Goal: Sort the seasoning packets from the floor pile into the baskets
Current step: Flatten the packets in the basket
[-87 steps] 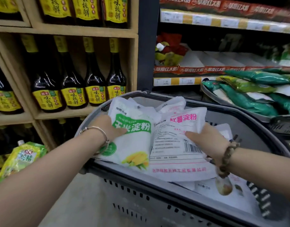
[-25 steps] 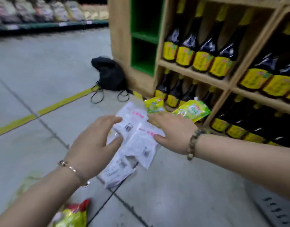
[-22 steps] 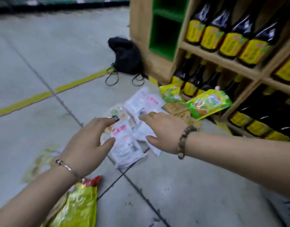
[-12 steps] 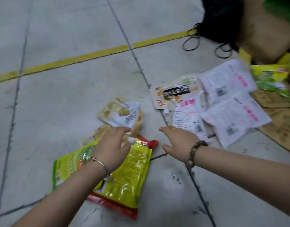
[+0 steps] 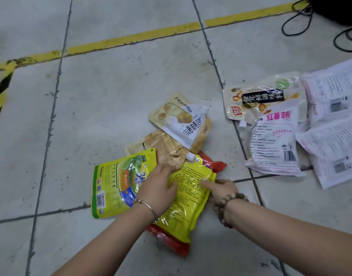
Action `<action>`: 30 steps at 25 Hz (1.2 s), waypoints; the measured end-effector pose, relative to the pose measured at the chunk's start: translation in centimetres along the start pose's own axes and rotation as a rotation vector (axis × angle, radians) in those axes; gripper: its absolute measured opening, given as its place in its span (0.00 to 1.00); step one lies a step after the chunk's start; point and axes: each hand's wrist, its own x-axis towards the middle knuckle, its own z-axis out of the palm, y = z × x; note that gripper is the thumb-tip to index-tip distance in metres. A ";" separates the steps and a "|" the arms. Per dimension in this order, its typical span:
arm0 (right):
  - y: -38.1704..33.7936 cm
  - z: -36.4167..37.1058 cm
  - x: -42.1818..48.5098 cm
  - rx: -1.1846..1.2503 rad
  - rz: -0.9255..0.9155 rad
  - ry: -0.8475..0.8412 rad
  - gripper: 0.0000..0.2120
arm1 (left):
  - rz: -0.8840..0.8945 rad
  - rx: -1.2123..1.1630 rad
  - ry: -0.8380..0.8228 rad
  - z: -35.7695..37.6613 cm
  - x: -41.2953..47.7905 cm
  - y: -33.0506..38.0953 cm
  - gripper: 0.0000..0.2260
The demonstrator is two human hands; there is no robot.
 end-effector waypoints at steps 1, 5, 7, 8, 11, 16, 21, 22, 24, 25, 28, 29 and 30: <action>0.3 0.6 -0.3 -0.065 -0.005 -0.031 0.22 | 0.002 -0.004 0.000 0.3 0.0 0.0 0.17; -0.4 1.2 -0.4 -0.199 -0.053 -0.108 0.14 | -0.023 -0.104 0.024 0.5 -0.1 0.2 0.16; 0.1 0.3 -0.3 0.062 -0.150 -0.097 0.09 | -0.014 -0.211 0.056 0.1 -0.3 0.3 0.15; 0.3 -0.5 -0.2 0.136 -0.165 -0.074 0.09 | -0.006 -0.254 0.083 -0.2 -0.3 0.1 0.15; 1.2 -4.3 0.5 0.256 -0.214 -0.030 0.07 | 0.008 -0.221 0.183 -1.6 0.0 -1.5 0.16; 1.8 -10.2 1.2 0.316 -0.312 0.118 0.05 | -0.195 -0.102 0.124 -5.1 2.0 -8.1 0.29; 1.8 -11.0 0.8 0.371 -0.290 0.070 0.03 | -0.233 0.363 -0.170 -5.8 2.9 -11.5 0.47; 1.7 -10.8 0.6 0.382 -0.288 0.047 0.04 | -0.234 0.434 -0.169 -5.8 3.3 -11.3 0.49; 1.6 -10.2 0.4 0.396 -0.277 -0.006 0.05 | -0.266 0.447 -0.156 -5.7 3.8 -10.8 0.48; 1.6 -9.8 0.2 0.402 -0.271 -0.033 0.06 | -0.293 0.414 -0.156 -5.5 3.7 -10.5 0.46; 1.1 -8.9 0.0 0.403 -0.280 -0.064 0.06 | -0.358 0.256 -0.144 -4.7 2.7 -10.3 0.29; 1.0 -8.8 -0.1 0.402 -0.286 -0.061 0.05 | -0.349 0.182 -0.136 -4.4 2.3 -10.2 0.22; 0.9 -8.8 -0.1 0.406 -0.292 -0.062 0.05 | -0.331 0.097 -0.120 -4.1 1.8 -9.9 0.18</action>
